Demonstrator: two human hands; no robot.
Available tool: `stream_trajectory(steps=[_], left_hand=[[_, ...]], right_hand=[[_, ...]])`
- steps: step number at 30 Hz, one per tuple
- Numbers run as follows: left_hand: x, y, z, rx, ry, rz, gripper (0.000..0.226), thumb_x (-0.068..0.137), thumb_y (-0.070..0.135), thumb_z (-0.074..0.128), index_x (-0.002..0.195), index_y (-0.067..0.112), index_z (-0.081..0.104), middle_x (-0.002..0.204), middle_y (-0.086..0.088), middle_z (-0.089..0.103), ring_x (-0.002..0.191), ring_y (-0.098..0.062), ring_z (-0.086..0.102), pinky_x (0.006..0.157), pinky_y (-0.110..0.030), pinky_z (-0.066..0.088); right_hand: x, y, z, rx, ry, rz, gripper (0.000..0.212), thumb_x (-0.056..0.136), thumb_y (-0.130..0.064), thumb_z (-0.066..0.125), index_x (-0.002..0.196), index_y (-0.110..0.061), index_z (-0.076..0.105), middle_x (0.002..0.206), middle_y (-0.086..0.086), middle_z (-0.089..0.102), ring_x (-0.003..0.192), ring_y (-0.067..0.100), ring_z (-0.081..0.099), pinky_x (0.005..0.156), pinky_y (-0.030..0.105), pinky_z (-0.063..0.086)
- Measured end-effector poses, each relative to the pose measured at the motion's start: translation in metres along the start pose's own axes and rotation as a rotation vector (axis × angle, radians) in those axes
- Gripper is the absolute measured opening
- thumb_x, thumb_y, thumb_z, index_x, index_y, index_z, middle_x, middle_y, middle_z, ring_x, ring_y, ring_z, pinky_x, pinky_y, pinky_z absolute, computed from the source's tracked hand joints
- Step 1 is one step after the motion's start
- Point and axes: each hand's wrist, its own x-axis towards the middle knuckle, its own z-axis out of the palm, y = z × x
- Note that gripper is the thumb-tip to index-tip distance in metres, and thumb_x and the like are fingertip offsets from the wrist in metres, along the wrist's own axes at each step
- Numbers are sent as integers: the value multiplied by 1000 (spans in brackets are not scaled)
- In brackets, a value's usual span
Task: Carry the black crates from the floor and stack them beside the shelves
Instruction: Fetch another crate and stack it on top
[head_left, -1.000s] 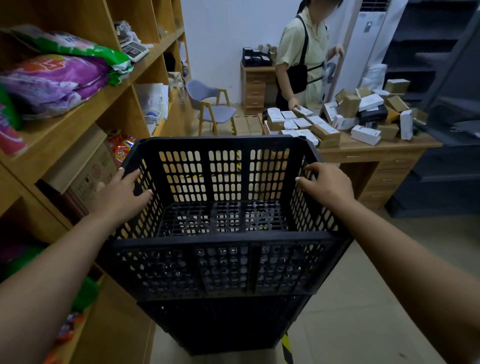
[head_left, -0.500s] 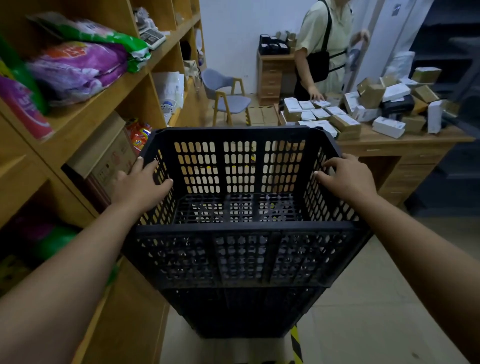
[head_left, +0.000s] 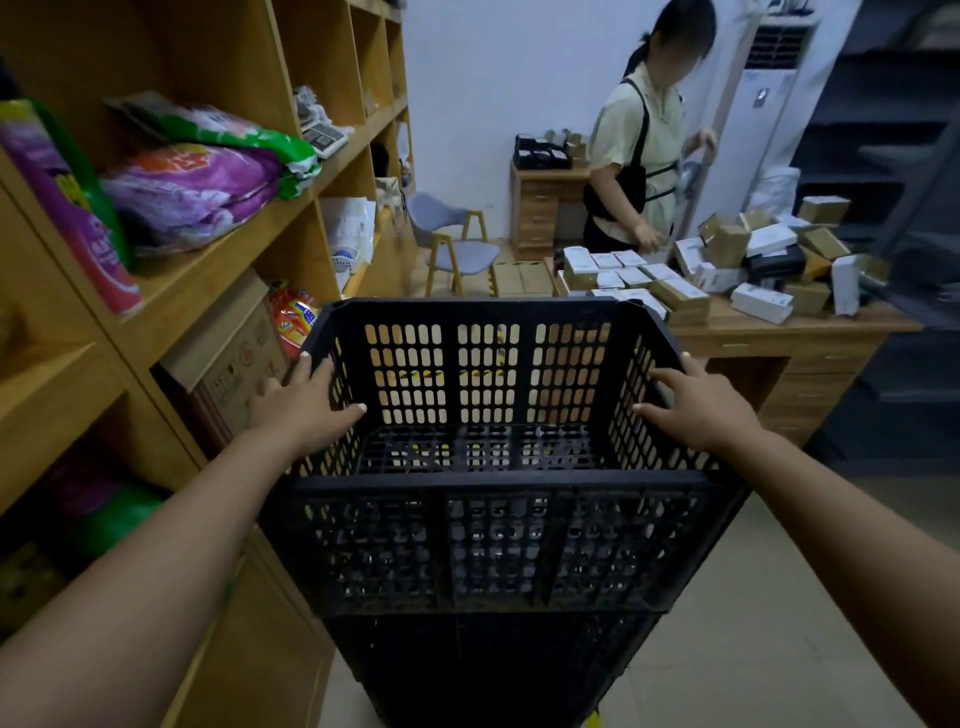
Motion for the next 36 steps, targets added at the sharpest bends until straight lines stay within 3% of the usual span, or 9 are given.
stream_trajectory(steps=[11, 17, 24, 36], left_hand=[[1, -9, 12, 43, 31, 31, 93, 81, 77, 38, 153, 28, 6, 162, -2, -4, 142, -40, 19, 105, -51, 35], [-9, -6, 8, -17, 51, 24, 88, 85, 68, 45, 153, 26, 8, 162, -1, -3, 143, -38, 19, 107, -51, 32], [-12, 0, 6, 139, -25, 11, 91, 84, 72, 42, 154, 29, 2, 161, -5, -14, 144, -39, 13, 107, -50, 34], [-15, 0, 5, 93, -22, -8, 90, 83, 72, 42, 153, 33, 2, 162, -2, -11, 144, -38, 12, 107, -53, 34]], right_hand=[[-16, 1, 4, -36, -2, 3, 72, 85, -65, 51, 147, -35, 31, 162, 4, 4, 143, 34, 22, 105, 49, 37], [-21, 8, 9, -26, 30, -18, 70, 85, -65, 50, 146, -36, 33, 162, 4, 4, 143, 30, 21, 104, 48, 39], [-17, 8, 10, -33, -5, -27, 70, 84, -67, 49, 145, -36, 34, 162, 5, 1, 144, 32, 18, 105, 51, 37], [-20, 14, 12, -19, 5, -39, 70, 84, -70, 48, 144, -37, 35, 162, 5, -1, 143, 34, 19, 103, 50, 38]])
